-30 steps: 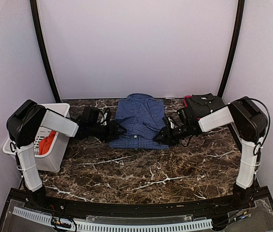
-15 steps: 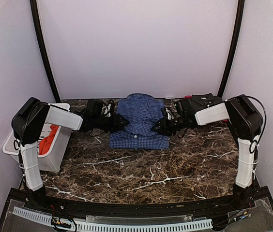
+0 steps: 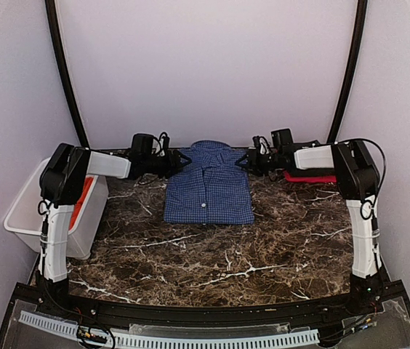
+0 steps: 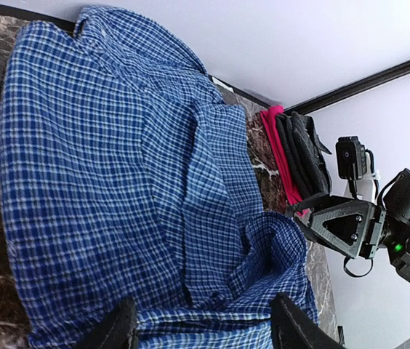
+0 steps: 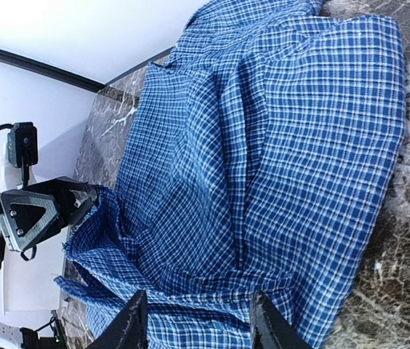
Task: Fold and stack the mixed laundry pile
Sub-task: Smooth out the 2/3-rectangle-folded shirt at the center of the board.
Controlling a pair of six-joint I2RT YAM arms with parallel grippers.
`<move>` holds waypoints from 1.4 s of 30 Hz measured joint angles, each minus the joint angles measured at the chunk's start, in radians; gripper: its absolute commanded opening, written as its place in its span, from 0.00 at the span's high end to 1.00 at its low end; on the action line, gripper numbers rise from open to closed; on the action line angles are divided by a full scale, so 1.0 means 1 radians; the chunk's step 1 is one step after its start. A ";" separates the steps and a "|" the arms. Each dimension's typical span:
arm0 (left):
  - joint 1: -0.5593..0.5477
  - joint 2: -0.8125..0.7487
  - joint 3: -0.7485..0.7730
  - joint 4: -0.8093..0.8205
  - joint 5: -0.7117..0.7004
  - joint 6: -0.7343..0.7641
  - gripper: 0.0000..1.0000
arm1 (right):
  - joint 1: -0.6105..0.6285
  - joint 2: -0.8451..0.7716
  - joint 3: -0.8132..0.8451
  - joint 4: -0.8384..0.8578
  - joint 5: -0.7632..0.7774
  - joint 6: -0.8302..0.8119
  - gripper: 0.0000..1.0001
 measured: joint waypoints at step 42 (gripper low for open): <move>-0.068 0.019 0.003 -0.080 -0.098 0.181 0.43 | 0.135 0.283 0.379 -0.235 -0.001 -0.077 0.76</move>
